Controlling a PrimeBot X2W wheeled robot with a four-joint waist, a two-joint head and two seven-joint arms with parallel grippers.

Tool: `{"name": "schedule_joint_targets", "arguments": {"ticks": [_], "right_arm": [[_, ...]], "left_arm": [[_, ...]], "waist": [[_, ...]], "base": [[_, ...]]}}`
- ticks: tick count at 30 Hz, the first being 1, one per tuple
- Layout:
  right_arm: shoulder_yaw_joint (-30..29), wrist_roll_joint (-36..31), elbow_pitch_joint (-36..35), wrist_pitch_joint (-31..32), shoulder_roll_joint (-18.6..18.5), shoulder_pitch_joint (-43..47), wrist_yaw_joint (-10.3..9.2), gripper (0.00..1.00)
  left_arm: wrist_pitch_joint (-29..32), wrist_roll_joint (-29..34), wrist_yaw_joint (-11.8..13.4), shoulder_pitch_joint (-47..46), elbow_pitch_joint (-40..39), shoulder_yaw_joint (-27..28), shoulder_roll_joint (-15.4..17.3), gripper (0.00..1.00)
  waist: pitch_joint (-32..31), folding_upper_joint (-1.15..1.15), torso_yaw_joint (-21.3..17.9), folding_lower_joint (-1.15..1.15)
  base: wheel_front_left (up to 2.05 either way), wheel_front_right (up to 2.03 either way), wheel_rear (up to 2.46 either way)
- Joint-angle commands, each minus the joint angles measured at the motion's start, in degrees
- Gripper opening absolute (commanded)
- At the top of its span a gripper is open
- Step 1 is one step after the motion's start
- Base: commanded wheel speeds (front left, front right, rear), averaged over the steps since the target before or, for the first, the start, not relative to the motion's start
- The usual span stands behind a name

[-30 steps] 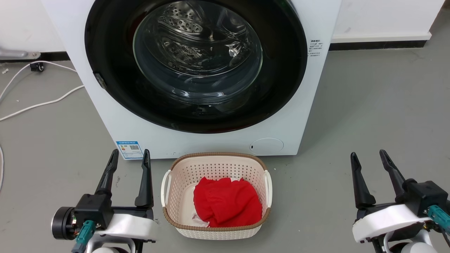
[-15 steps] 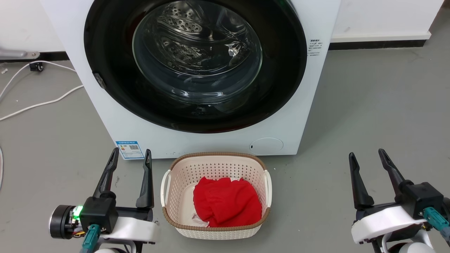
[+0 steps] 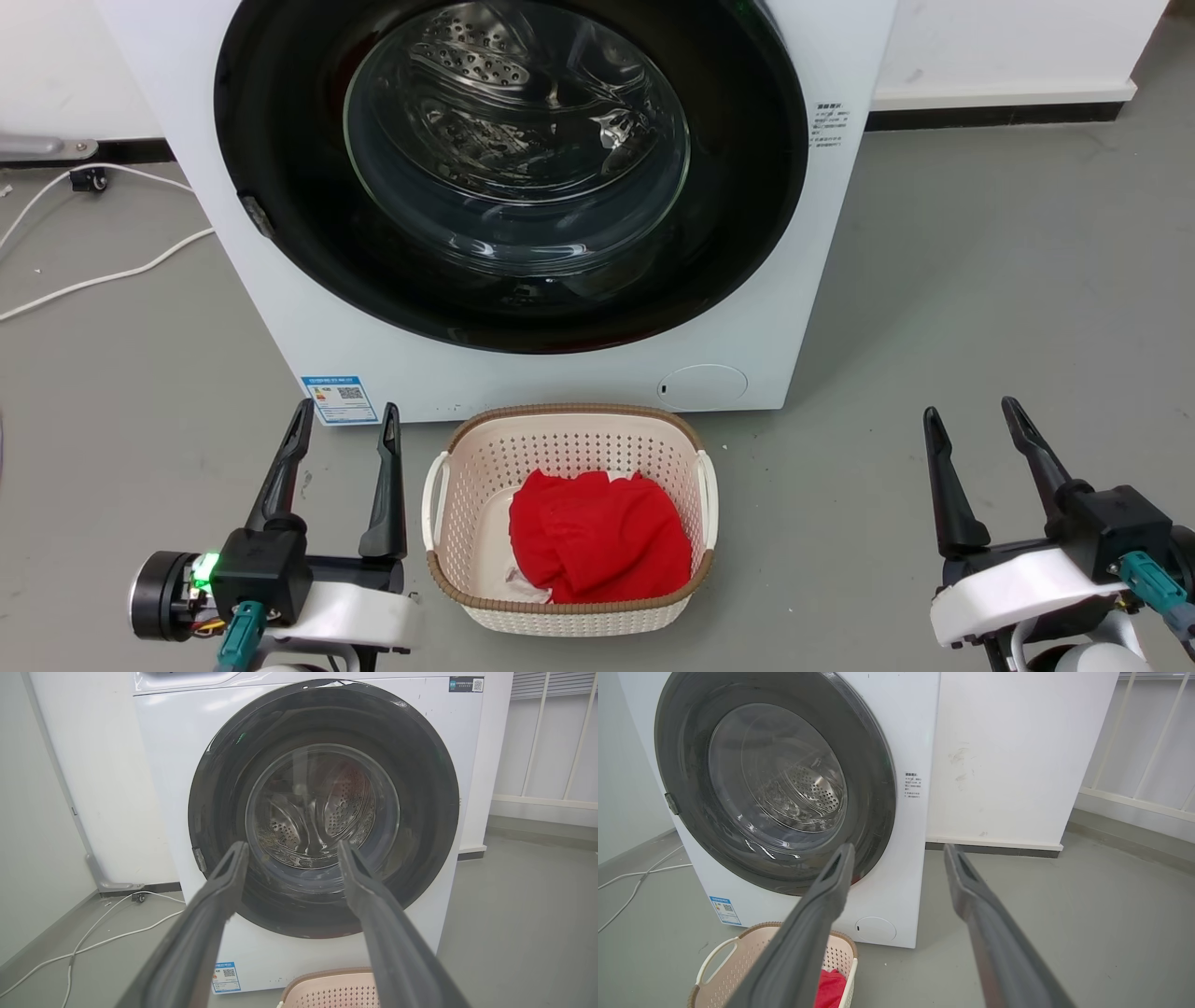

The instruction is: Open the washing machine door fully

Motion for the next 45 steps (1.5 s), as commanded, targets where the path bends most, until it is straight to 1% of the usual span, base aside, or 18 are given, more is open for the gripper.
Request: {"name": "schedule_joint_targets", "arguments": {"ticks": [1,3,4,5,9,11,12,13,16,21,23,25,28,31,34,37,41,45], "right_arm": [[0.0,0.1,0.2,-0.5,0.1,-0.4,-0.03,1.00],[-0.1,0.8,0.4,-0.4,0.1,-0.4,-0.03,1.00],[-0.1,1.3,0.5,-0.6,0.1,-0.5,-0.03,0.69],[-0.1,1.8,0.6,-0.7,0.1,-0.5,-0.03,0.00],[-0.1,3.3,0.7,-1.2,0.1,-0.4,-0.03,0.00],[0.1,6.1,0.8,-1.8,0.1,-0.3,-0.03,0.00],[0.0,9.2,1.0,-2.3,0.1,-0.4,-0.03,0.00],[0.0,13.8,1.3,-2.8,0.1,-0.5,-0.03,0.00],[0.5,31.1,2.8,-4.4,0.1,-1.4,-0.03,0.00],[0.8,62.4,5.7,-5.8,0.1,-4.2,-0.03,0.00],[0.4,72.7,6.3,-5.8,0.1,-6.1,-0.02,0.00],[-0.2,79.7,7.2,-5.4,0.1,-8.3,-0.02,0.00],[-2.2,88.1,9.3,-2.0,0.1,-13.0,-0.02,0.00],[-4.6,94.6,12.6,1.4,-0.8,-18.7,-0.02,0.00],[-4.0,97.0,16.9,4.2,-3.0,-24.6,-0.02,0.00],[-2.8,98.1,21.7,6.2,-5.8,-31.8,-0.02,0.00],[-0.5,98.4,29.9,8.7,-9.8,-42.4,-0.02,0.00],[2.5,97.2,37.9,11.4,-13.7,-53.5,-0.02,0.00]], "left_arm": [[-0.2,0.1,-0.1,0.3,0.1,0.2,-0.1,1.00],[-0.2,0.2,-0.2,0.3,0.2,0.4,-0.2,1.00],[-0.2,0.2,-0.3,0.3,0.2,0.4,-0.2,1.00],[-0.2,0.3,-0.4,0.3,0.3,0.5,-0.2,1.00],[-0.2,0.3,-0.5,0.4,0.5,0.7,-0.5,1.00],[-0.2,0.3,-0.6,0.4,0.5,0.8,-0.6,1.00],[-0.2,0.4,-0.6,0.3,0.5,0.8,-0.6,1.00],[-0.2,0.4,-0.7,0.3,0.6,0.9,-0.7,1.00],[-0.2,0.4,-0.8,0.2,0.7,1.0,-0.9,1.00],[-0.2,0.7,-0.9,0.1,0.7,1.1,-1.1,1.00],[-0.2,0.7,-0.9,-0.1,0.6,1.2,-1.2,1.00],[-0.2,0.4,-0.9,-0.5,0.4,1.4,-1.3,1.00],[-0.2,0.3,-1.0,-1.1,0.0,1.8,-1.3,1.00],[-0.2,0.3,-1.1,-1.8,-0.2,1.9,-1.4,1.00],[-0.2,0.5,-1.4,-2.8,-0.5,2.0,-1.4,1.00],[-0.2,0.4,-1.5,-4.1,-1.0,2.2,-1.5,1.00],[-0.1,0.9,-2.1,-6.3,-1.5,2.0,-1.3,1.00],[-0.2,1.3,-2.5,-8.8,-1.9,1.9,-1.2,1.00]], "waist": [[0.0,0.00,0.0,0.00],[0.0,0.00,-0.1,0.00],[-0.1,0.00,-0.1,0.00],[-0.1,0.00,-0.1,0.00],[-0.2,0.00,0.1,0.00],[-0.2,0.00,0.2,0.00],[-0.2,0.00,0.2,0.00],[-0.2,0.00,0.3,0.00],[-0.2,0.00,0.5,0.00],[0.1,0.00,0.8,0.00],[0.4,0.00,0.9,0.00],[1.0,0.00,1.0,0.00],[1.9,0.00,1.0,0.00],[3.2,0.00,1.2,0.00],[4.7,0.00,1.7,0.00],[6.7,0.00,2.2,0.00],[9.3,0.00,3.2,0.00],[11.9,0.00,4.2,0.00]], "base": [[0.00,0.00,0.00],[0.00,0.00,0.00],[0.00,0.00,0.00],[0.00,0.00,0.00],[0.00,0.00,0.00],[0.00,0.00,0.00],[0.00,0.00,0.00],[0.00,0.00,0.00],[0.00,0.00,0.00],[0.00,0.00,0.00],[0.00,0.00,0.00],[0.00,0.00,0.00],[0.00,0.00,0.00],[0.00,0.00,0.00],[0.00,0.00,0.00],[0.00,0.00,0.00],[0.00,0.00,0.00],[0.00,0.00,0.00]]}}
